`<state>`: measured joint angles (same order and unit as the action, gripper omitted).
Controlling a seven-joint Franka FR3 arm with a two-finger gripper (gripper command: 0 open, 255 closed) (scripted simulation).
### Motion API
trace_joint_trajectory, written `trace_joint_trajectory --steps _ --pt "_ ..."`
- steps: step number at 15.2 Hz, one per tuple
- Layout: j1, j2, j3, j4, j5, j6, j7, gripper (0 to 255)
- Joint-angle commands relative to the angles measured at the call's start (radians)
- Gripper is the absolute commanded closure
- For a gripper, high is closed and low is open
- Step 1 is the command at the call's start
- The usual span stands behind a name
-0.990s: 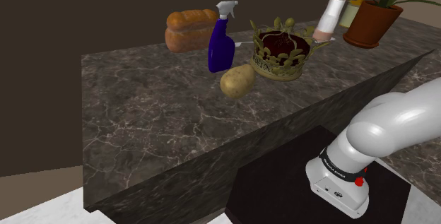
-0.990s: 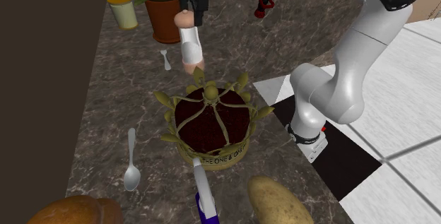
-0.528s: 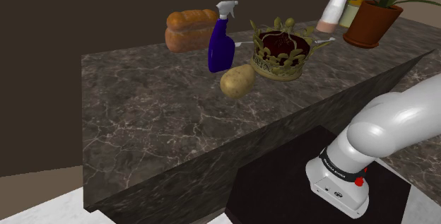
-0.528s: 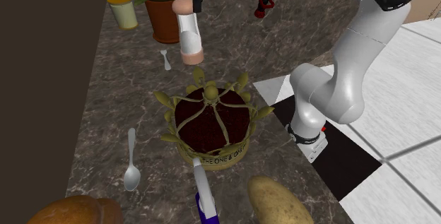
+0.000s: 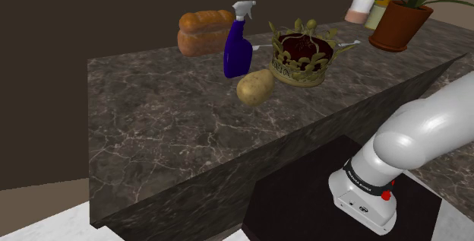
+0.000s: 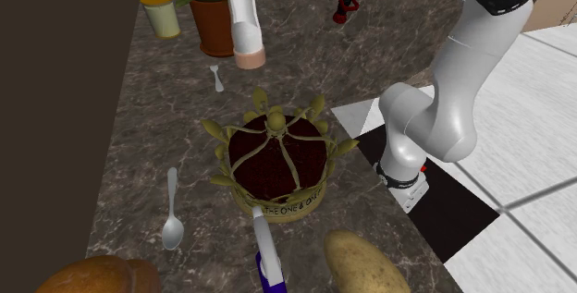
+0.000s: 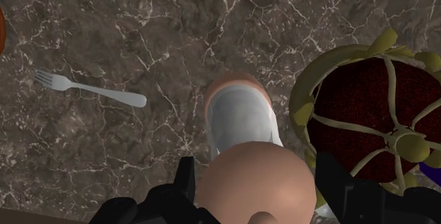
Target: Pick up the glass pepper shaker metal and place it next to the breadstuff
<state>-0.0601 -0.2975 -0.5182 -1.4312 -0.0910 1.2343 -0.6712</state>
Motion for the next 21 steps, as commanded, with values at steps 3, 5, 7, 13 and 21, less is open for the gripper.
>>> trace_joint_trajectory --steps 3,5,7,13,21 --pt "0.003 0.053 -0.021 0.11 0.022 -0.063 -0.019 255" --pt "0.003 0.085 -0.035 0.174 0.037 -0.099 -0.032 255" --pt "0.001 0.122 -0.053 0.244 0.056 -0.137 -0.046 255" --pt "-0.037 0.28 -0.14 0.515 0.164 -0.282 -0.115 255" --pt "0.079 0.213 -0.01 0.438 0.107 -0.249 0.097 255"
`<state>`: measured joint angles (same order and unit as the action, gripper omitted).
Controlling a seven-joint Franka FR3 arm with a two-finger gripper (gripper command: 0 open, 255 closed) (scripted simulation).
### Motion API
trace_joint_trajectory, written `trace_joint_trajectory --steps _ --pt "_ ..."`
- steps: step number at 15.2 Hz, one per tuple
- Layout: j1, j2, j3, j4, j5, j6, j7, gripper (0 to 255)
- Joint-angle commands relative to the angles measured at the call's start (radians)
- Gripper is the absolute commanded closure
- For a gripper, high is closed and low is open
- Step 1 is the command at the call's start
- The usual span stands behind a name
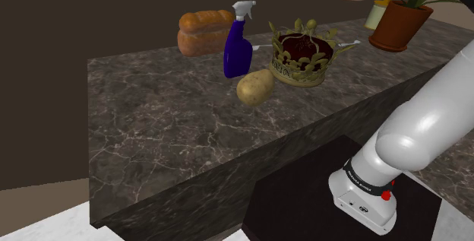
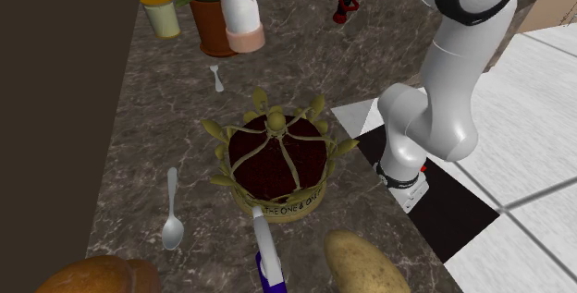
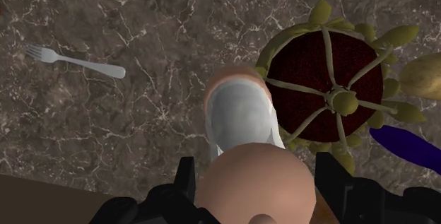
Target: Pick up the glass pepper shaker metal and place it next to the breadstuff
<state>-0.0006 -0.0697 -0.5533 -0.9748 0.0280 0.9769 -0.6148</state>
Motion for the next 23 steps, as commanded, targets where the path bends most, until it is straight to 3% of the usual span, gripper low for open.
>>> trace_joint_trajectory --steps 1,7,13,19,23 --pt "0.034 -0.025 0.048 -0.036 -0.018 0.018 0.074 255" --pt "0.11 -0.039 0.159 -0.091 -0.029 0.065 0.255 255" --pt "0.174 0.009 0.242 -0.072 -0.016 0.094 0.408 255" --pt "0.23 0.117 0.304 0.03 0.007 0.097 0.539 255" --pt "0.264 0.249 0.334 0.195 0.032 0.064 0.622 255"
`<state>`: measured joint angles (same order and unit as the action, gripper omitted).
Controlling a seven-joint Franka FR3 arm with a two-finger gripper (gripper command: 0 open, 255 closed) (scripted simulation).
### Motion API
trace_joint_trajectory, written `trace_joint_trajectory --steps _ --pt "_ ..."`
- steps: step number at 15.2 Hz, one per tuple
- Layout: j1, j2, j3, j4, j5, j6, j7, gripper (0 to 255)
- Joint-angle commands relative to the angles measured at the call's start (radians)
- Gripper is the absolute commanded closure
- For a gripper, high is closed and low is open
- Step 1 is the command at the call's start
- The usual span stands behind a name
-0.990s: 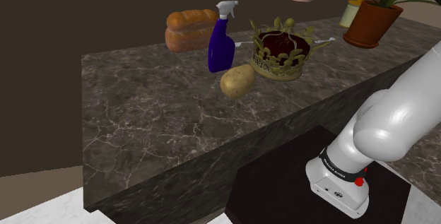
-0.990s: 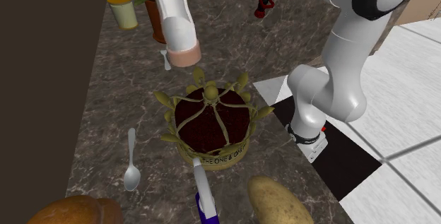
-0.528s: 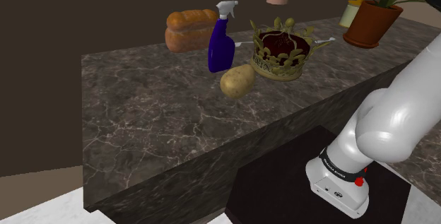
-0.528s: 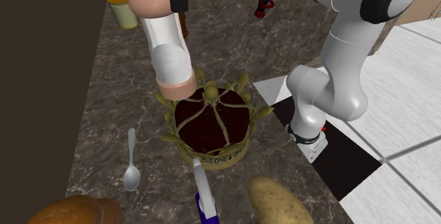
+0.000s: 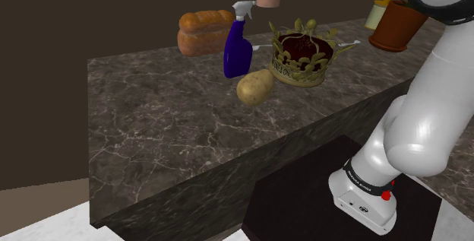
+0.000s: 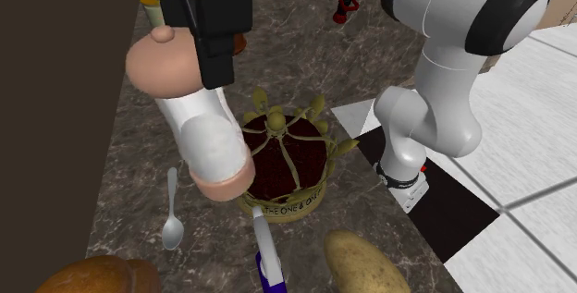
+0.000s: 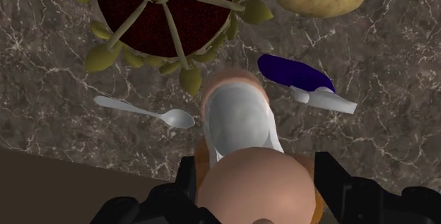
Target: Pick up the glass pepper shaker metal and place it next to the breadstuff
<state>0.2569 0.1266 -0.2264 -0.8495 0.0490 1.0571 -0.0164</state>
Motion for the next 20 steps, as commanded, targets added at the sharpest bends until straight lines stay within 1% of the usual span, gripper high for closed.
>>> trace_joint_trajectory --steps 1,4,8,13,20 --pt "0.016 0.018 0.011 -0.001 0.0 0.02 0.027 255" --pt "0.032 -0.057 0.019 -0.159 -0.022 0.105 0.036 255" --pt "0.043 -0.127 0.027 -0.316 -0.04 0.194 0.045 255" --pt "0.049 -0.191 0.034 -0.472 -0.053 0.287 0.054 255" --pt "0.052 -0.255 0.04 -0.65 -0.066 0.402 0.062 255"
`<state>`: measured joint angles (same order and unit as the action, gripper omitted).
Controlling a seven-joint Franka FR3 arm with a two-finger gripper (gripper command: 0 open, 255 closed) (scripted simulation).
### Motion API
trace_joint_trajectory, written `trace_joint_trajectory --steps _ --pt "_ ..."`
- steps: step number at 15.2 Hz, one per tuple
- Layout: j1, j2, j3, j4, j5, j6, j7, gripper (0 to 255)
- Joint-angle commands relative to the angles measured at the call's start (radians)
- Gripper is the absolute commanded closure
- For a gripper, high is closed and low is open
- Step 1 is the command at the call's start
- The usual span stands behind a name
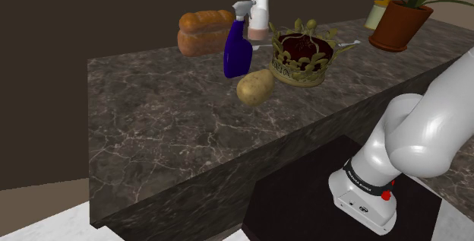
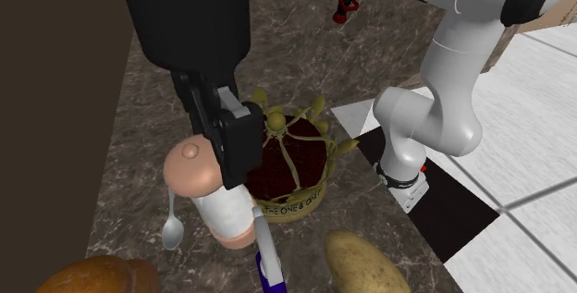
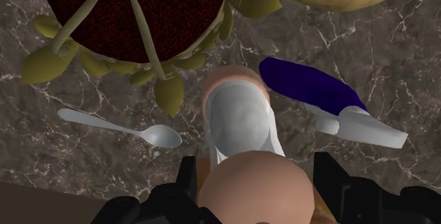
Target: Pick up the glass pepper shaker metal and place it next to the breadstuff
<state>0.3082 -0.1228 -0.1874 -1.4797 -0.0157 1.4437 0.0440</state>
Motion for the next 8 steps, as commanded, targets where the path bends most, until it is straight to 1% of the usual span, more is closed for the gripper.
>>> trace_joint_trajectory --steps 1,8 --pt "0.001 -0.013 0.002 -0.042 -0.002 0.031 0.003 255" --pt "0.001 -0.055 0.005 -0.188 -0.01 0.134 0.008 255"
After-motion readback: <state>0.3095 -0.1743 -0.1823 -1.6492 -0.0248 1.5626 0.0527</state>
